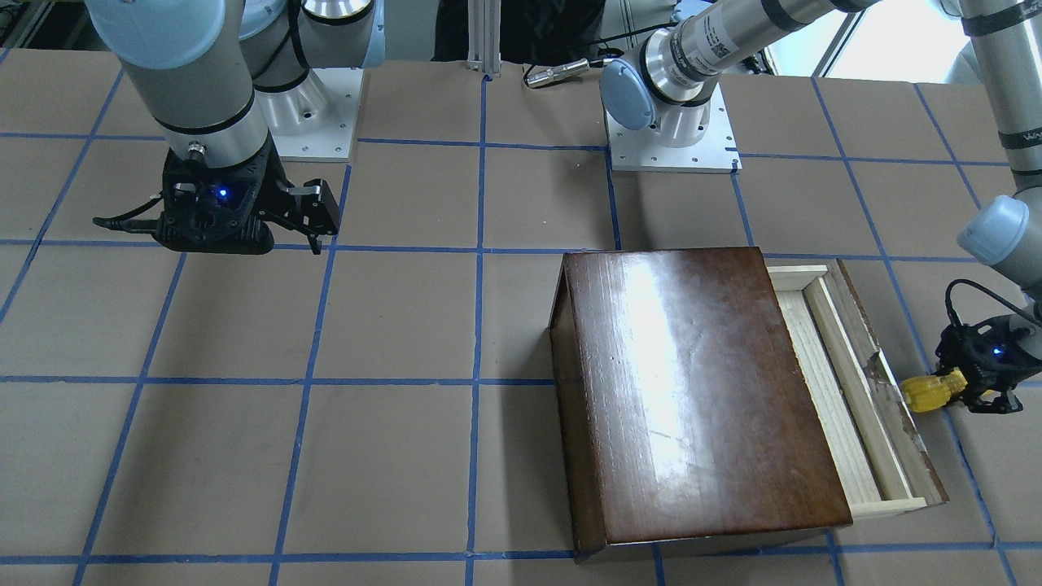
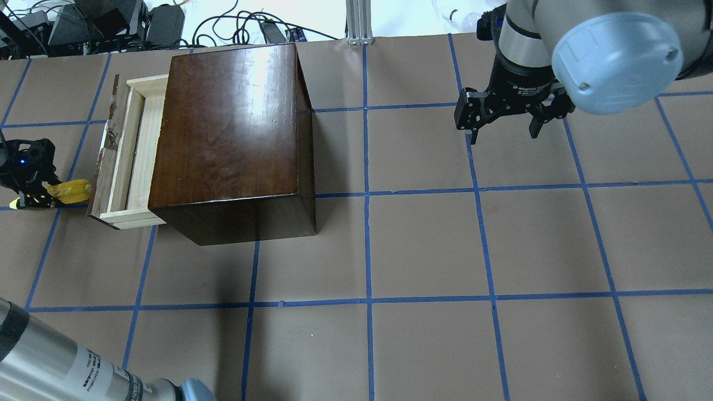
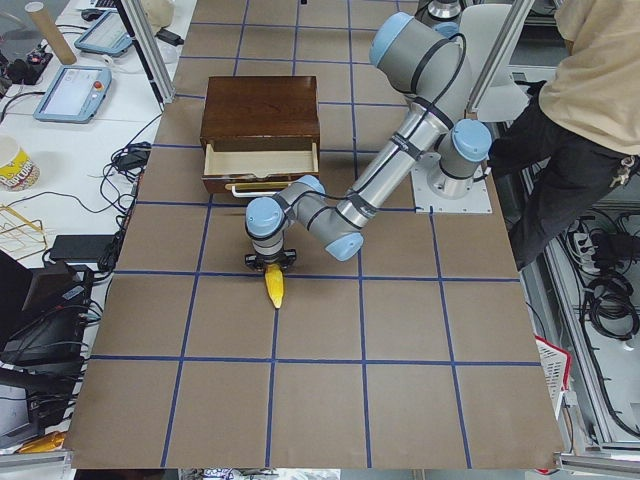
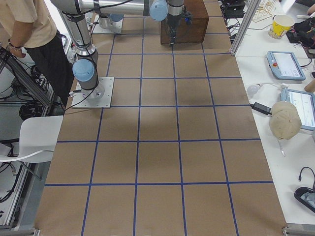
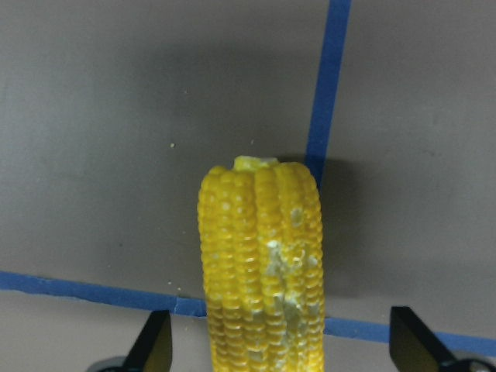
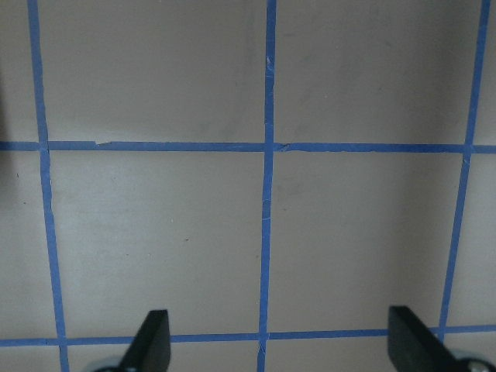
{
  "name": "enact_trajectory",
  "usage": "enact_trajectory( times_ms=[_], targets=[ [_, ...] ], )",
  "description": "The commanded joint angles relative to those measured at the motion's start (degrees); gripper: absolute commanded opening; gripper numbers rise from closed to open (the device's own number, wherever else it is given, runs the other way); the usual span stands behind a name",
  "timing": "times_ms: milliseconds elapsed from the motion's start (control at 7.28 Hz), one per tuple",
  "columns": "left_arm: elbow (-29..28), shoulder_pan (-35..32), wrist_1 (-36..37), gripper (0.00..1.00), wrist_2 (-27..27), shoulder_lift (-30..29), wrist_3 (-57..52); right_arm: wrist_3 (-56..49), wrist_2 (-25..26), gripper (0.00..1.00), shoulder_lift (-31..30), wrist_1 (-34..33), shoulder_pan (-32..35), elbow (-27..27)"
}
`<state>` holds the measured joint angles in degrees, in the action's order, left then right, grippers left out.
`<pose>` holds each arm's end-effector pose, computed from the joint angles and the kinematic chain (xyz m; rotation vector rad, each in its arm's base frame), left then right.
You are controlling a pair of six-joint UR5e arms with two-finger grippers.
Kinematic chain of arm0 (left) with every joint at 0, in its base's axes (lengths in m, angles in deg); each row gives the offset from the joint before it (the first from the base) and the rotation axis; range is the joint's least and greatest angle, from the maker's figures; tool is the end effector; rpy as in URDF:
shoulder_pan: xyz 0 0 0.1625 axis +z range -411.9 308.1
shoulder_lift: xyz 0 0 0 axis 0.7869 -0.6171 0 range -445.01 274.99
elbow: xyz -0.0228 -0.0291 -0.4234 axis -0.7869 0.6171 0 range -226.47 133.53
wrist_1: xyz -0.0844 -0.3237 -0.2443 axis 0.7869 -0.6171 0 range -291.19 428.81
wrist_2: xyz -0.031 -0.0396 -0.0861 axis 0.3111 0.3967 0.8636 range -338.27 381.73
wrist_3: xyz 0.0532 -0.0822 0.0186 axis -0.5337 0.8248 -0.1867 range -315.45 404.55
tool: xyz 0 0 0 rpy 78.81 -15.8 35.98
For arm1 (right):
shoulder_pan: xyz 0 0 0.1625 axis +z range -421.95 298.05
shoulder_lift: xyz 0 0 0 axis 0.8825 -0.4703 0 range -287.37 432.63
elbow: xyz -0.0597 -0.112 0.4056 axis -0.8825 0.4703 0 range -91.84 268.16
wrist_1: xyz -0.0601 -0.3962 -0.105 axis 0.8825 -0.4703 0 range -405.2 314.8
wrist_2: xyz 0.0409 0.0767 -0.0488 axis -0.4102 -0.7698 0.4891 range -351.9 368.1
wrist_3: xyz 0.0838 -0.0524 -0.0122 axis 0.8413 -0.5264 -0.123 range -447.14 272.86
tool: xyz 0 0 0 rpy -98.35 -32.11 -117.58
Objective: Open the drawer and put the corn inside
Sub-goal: 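Grasp the yellow corn cob with the left gripper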
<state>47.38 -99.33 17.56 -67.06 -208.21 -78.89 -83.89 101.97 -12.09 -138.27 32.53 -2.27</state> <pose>0.3387 -0.5691 0.1851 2.0207 2.3700 -0.0383 0.1671 -0.5130 0.4429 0.0351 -3.0702 -0.0634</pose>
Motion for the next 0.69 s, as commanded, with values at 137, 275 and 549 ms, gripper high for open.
enact_trajectory(
  times_ms=[137,275,549],
  targets=[
    [-0.07,0.76,0.27,0.0,2.22,0.51,1.1,0.0,0.0,1.0,0.0,0.0,0.0,-0.01],
    [-0.16,0.5,-0.08,0.0,1.96,2.51,3.54,0.0,0.0,1.0,0.0,0.0,0.0,0.07],
    [-0.77,0.85,-3.06,0.0,3.01,5.24,8.63,0.0,0.0,1.0,0.08,-0.09,0.0,-0.01]
  ],
)
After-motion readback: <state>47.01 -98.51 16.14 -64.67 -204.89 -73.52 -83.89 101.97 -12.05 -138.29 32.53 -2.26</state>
